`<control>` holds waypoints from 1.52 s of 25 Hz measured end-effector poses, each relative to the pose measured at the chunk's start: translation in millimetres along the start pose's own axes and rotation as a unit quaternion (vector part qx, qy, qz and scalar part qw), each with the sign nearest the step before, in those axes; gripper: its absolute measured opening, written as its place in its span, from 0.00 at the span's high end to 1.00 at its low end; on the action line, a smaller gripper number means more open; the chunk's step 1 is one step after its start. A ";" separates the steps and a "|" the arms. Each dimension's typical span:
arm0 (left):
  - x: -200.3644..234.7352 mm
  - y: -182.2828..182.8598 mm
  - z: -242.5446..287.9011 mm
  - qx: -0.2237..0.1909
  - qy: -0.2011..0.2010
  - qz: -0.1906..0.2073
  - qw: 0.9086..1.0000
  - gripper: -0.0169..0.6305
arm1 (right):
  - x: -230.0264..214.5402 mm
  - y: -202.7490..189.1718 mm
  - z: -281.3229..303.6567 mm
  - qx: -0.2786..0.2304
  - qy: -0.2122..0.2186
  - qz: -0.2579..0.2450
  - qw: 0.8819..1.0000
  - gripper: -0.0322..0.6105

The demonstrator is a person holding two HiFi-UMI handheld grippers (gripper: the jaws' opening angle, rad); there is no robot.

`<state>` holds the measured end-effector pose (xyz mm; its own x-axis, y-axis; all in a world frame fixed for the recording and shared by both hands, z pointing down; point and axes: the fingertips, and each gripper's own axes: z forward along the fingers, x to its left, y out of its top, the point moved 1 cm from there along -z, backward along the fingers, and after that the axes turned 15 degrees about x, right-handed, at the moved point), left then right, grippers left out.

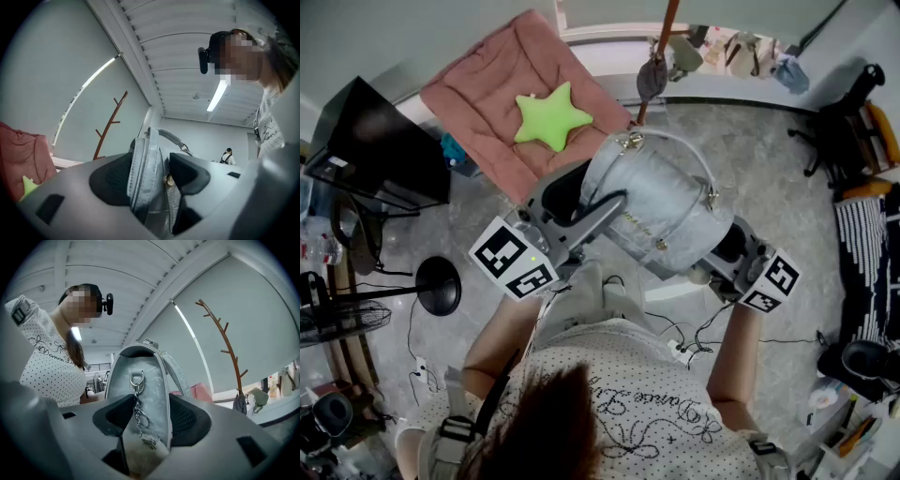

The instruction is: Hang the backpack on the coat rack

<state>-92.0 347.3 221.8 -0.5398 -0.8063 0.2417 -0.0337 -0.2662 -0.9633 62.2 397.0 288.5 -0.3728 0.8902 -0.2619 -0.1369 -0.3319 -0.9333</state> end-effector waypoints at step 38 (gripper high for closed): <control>126.3 44.0 88.3 0.011 -0.006 0.012 1.000 0.61 | -135.9 50.8 46.5 0.018 -0.046 0.010 0.999 0.56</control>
<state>-87.3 187.1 220.2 -0.5305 -0.8185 0.2205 -0.0020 -0.2589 -0.9659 63.2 244.7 288.0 -0.4589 0.8512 -0.2548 -0.1602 -0.3614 -0.9186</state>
